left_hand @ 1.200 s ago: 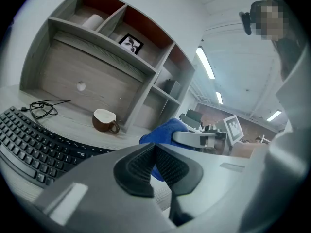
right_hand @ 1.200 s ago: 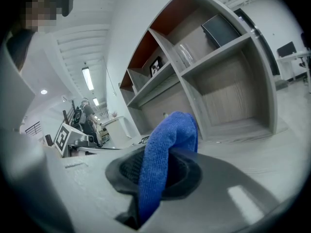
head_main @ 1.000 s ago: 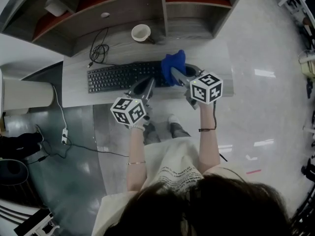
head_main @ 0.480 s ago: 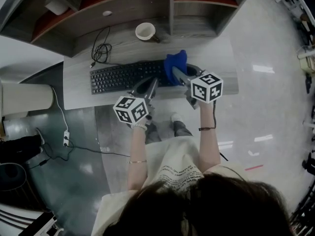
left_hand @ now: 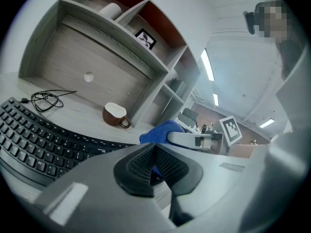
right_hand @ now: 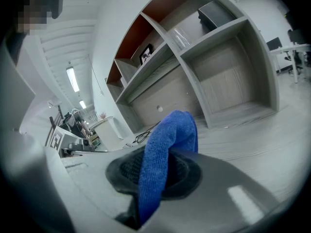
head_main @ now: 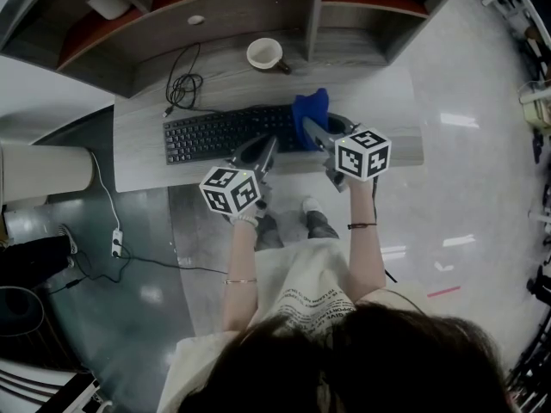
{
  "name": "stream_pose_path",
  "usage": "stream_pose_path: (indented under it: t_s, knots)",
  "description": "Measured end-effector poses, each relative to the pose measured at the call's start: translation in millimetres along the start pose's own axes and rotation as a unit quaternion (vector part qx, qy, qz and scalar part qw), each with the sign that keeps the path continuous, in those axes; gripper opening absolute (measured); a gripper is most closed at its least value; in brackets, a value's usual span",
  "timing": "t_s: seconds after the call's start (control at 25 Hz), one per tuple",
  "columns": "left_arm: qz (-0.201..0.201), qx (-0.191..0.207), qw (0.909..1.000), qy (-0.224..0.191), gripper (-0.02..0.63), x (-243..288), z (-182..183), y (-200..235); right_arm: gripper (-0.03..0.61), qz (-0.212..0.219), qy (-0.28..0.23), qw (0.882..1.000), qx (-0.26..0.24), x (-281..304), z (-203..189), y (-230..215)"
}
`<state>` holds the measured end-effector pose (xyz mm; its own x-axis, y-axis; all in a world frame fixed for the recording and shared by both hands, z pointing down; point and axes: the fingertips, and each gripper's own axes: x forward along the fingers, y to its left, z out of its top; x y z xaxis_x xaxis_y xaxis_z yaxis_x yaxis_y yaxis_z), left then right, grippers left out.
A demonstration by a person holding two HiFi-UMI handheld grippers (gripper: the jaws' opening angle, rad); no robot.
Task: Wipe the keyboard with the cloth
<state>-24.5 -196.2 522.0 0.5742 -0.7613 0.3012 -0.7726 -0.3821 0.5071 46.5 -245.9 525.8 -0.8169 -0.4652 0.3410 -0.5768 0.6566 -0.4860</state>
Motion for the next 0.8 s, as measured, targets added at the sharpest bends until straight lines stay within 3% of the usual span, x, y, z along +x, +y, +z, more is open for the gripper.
stream_pose_path:
  t_s: [0.8]
  knots:
    - [-0.007,-0.013,0.9999,0.006,-0.009,-17.7,0.8,26.0,0.052,-0.014,0.005,1.0,0.012,20.7,-13.0,15.0]
